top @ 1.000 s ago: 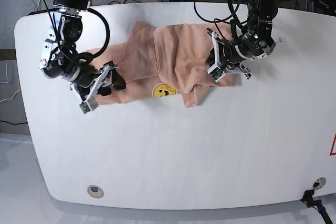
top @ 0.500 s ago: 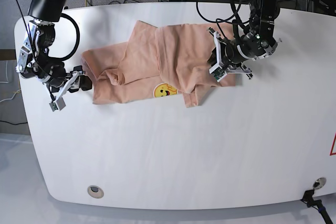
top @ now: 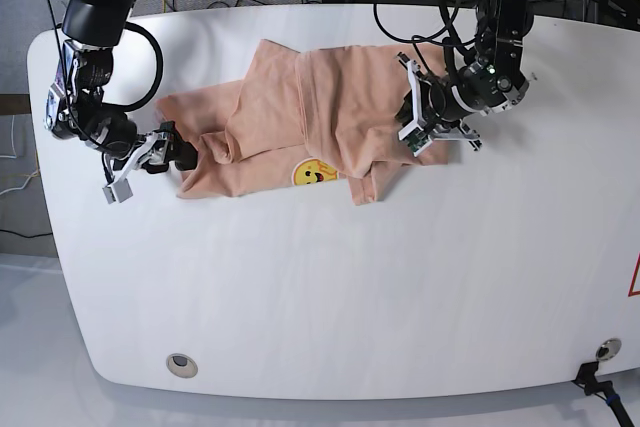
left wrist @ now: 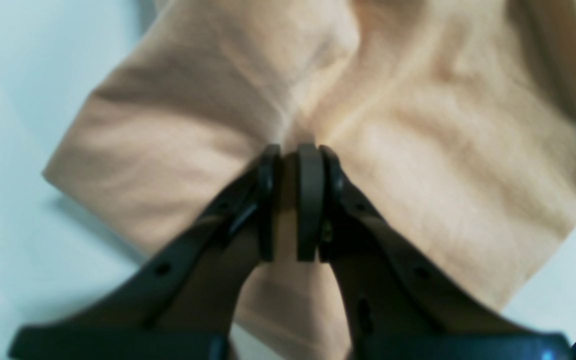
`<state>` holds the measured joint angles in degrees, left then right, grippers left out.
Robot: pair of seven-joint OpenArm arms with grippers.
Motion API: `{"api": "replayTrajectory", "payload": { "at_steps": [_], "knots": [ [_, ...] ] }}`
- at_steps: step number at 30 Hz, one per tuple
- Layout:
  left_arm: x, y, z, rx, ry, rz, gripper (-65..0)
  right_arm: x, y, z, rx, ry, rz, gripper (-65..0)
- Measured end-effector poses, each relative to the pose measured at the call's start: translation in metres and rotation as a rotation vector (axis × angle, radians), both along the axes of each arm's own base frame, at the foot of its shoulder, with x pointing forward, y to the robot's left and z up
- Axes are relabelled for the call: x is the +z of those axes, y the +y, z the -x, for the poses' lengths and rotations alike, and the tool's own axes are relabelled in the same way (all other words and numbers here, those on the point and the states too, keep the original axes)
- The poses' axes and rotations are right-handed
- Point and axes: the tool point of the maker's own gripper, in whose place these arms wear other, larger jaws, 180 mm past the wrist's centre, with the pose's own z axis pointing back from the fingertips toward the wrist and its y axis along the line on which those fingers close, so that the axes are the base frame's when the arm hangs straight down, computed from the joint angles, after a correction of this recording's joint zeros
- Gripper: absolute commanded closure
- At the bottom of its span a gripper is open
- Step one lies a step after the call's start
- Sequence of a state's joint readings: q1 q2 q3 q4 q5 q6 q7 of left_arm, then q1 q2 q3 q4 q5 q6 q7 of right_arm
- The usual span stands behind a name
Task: Fold the T-shirt properly
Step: 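Release the right gripper and move it to the shirt's other end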
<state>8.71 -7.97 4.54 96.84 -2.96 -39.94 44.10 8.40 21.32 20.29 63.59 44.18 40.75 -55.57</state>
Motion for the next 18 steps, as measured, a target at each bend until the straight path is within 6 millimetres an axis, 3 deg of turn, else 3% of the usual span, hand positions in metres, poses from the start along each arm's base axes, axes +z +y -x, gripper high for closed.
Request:
{"api": "replayTrajectory", "payload": {
  "at_steps": [5,14,18],
  "knots": [
    [0.0,0.0,0.0,0.0,0.0,0.0,-4.6,0.005,0.0,0.01,-0.036,-0.004,-0.112,-49.5],
    [0.0,0.0,0.0,0.0,0.0,0.0,-4.6,0.007,-0.008,0.02,-0.05,0.009,-0.14,-49.5],
    [0.0,0.0,0.0,0.0,0.0,0.0,-4.6,0.002,0.009,0.025,-0.057,0.005,-0.196,-49.4]
  ]
}}
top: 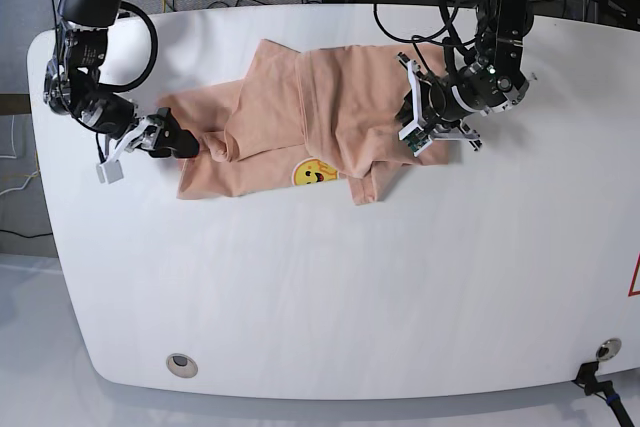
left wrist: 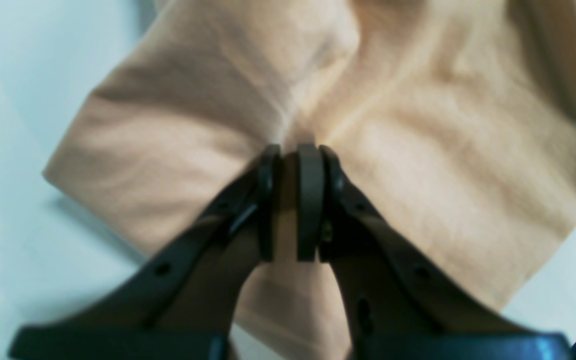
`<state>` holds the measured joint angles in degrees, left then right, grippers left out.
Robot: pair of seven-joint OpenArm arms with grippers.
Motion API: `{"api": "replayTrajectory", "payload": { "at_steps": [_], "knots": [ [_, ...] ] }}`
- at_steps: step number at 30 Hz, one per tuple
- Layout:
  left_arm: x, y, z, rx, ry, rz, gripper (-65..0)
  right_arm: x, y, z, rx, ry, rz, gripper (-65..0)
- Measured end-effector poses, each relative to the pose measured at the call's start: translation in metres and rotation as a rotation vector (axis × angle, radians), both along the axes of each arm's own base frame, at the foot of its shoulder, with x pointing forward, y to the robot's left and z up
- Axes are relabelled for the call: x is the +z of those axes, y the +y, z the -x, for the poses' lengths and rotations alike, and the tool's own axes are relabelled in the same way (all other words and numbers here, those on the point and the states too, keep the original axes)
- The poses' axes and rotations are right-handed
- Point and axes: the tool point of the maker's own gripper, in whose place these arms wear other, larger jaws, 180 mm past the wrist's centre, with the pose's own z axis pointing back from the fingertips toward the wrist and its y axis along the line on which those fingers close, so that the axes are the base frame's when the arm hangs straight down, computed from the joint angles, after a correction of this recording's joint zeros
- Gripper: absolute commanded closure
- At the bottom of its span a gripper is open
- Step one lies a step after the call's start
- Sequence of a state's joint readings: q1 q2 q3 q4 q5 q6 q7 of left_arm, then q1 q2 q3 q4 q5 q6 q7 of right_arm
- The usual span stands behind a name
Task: Fold the T-shirt properly
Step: 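Release the right gripper and move it to the shirt's other end, then grasp the end with the right gripper and fold it toward the left gripper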
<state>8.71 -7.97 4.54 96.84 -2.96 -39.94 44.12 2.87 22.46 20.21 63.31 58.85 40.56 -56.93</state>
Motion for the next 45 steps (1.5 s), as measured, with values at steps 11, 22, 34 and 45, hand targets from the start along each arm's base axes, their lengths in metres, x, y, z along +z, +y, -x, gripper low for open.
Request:
{"api": "replayTrajectory", "payload": {
  "at_steps": [11,22,34,45],
  "knots": [
    [0.0,0.0,0.0,0.0,0.0,0.0,-4.6,0.001,0.021,-0.003,0.013,-0.016,-0.046,-49.3],
    [0.0,0.0,0.0,0.0,0.0,0.0,-4.6,0.003,0.052,-0.003,0.108,-0.027,-0.035,-49.3],
    [0.0,0.0,0.0,0.0,-0.001,-0.003,-4.6,-0.002,0.066,0.004,0.151,0.002,-0.018,-17.4],
    [0.002,0.002,-0.005,0.0,-0.009,-0.011,-4.6,0.051,0.089,-0.01,0.146,-0.097,0.044,-5.4]
  ]
}}
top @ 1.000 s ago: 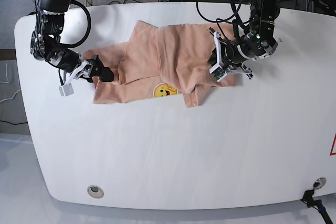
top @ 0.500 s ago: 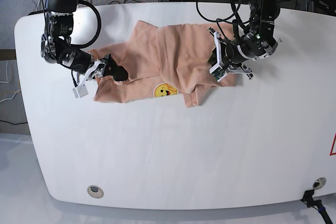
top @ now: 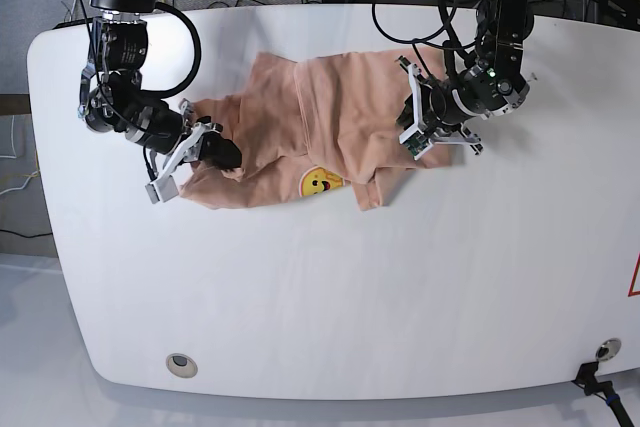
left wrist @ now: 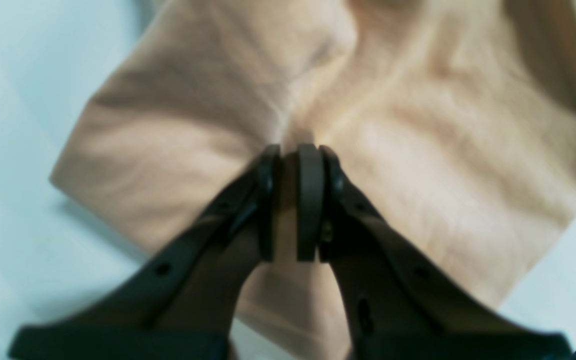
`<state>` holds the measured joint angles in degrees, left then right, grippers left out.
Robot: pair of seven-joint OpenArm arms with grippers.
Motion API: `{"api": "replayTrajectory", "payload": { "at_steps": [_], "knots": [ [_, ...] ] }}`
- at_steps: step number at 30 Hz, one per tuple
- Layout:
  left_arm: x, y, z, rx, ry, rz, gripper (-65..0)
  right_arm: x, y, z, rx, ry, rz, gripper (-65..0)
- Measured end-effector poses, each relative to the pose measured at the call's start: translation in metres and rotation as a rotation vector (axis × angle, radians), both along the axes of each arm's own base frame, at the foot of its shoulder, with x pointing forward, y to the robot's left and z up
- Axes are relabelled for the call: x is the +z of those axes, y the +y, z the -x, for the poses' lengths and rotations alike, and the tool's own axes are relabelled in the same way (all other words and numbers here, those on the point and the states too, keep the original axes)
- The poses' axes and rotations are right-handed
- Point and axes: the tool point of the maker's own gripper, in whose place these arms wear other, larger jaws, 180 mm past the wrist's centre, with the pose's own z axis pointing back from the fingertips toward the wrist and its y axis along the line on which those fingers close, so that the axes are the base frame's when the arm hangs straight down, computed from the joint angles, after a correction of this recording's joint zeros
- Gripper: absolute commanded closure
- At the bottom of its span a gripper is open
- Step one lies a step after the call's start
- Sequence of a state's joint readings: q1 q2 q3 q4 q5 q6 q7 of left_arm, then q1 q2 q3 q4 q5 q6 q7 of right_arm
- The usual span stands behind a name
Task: Fold the T-shirt properly
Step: 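Grasp the end with the right gripper and fold it toward the left gripper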
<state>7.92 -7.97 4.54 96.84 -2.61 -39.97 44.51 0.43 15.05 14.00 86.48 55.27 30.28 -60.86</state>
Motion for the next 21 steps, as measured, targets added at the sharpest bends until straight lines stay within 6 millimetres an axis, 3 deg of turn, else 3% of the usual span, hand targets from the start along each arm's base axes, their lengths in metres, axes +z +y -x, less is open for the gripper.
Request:
{"api": "replayTrajectory", "payload": {
  "at_steps": [7,12,16,21],
  "knots": [
    [0.0,0.0,0.0,0.001,0.0,0.001,-4.6,0.036,0.039,0.002,0.041,-0.03,-0.028,-5.4],
    [0.007,-0.001,-0.01,-0.001,-0.022,-0.003,-4.6,0.024,0.085,0.022,0.119,0.029,-0.082,-5.4],
    [0.009,0.001,-0.015,0.001,-0.032,-0.007,-4.6,0.031,0.129,0.032,0.175,0.037,-0.18,-5.4],
    [0.019,-0.001,-0.028,0.002,-0.066,-0.001,-4.6,0.033,0.148,0.036,0.198,0.041,-0.205,-5.4]
  ]
}}
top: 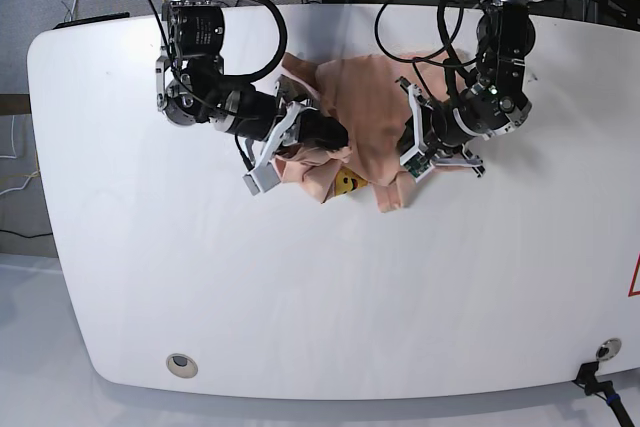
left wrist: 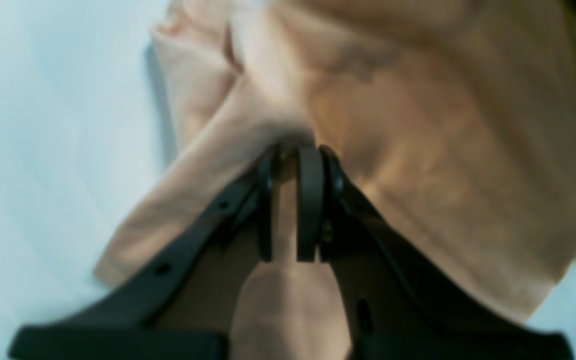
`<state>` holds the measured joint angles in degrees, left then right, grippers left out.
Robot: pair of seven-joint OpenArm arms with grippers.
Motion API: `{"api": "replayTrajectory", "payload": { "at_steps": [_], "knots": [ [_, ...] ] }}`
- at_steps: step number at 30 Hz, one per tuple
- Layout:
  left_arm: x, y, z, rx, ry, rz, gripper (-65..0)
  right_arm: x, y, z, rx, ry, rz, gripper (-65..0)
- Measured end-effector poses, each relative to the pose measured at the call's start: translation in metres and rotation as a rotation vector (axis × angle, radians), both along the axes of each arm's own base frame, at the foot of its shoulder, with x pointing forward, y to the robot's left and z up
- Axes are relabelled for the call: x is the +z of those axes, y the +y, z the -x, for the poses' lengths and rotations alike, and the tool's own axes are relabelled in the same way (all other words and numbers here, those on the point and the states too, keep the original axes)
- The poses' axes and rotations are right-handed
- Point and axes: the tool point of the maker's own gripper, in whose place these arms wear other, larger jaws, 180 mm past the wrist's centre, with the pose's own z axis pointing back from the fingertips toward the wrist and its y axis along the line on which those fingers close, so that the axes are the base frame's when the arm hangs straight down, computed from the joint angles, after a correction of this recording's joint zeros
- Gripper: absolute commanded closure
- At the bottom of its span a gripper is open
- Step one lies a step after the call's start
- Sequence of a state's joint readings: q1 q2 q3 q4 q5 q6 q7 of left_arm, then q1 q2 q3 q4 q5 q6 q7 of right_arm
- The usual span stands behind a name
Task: Fold the T-shirt properly
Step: 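Grasp the end with the right gripper and fold it toward the left gripper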
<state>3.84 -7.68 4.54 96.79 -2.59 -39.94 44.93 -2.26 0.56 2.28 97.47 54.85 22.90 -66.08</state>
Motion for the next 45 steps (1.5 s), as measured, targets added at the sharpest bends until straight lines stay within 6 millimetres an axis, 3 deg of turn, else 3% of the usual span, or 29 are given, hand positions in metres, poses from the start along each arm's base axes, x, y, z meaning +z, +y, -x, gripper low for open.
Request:
{"api": "replayTrajectory", "payload": {
  "at_steps": [8,10,12,16,22,28,31,36,45],
  "knots": [
    [-0.002,0.001,0.005,-0.001,0.009,-0.007,-4.6,0.012,0.022,0.002,0.007,0.02,-0.044,-5.4],
    [0.009,0.006,0.002,0.002,-0.027,-0.016,-4.6,0.012,0.022,0.0,0.002,0.023,-0.043,-5.4],
    [0.025,0.028,-0.004,0.03,-0.074,-0.046,-4.6,0.012,0.019,-0.002,0.001,0.016,-0.028,-5.4],
    [0.021,0.089,0.009,0.145,-0.045,-0.151,-4.6,0.006,0.012,-0.007,-0.008,0.008,0.025,-5.4],
    [0.016,0.135,0.027,0.282,-0.012,-0.183,-4.6,0.011,0.012,-0.012,-0.01,-0.007,0.025,-5.4],
    [0.01,0.127,0.031,0.269,0.004,-0.158,-4.6,0.012,0.011,-0.014,-0.01,-0.013,0.029,-5.4],
    [0.0,0.129,0.035,0.279,0.036,-0.156,-4.6,0.011,0.011,-0.014,-0.009,-0.011,0.029,-5.4],
    [-0.025,0.114,0.042,0.267,0.106,-0.109,-4.6,0.005,0.008,-0.015,-0.011,-0.018,0.074,-5.4],
    [-0.03,0.099,0.038,0.243,0.096,-0.046,-4.6,0.01,0.009,-0.02,-0.008,-0.035,0.079,-5.4]
  ]
}}
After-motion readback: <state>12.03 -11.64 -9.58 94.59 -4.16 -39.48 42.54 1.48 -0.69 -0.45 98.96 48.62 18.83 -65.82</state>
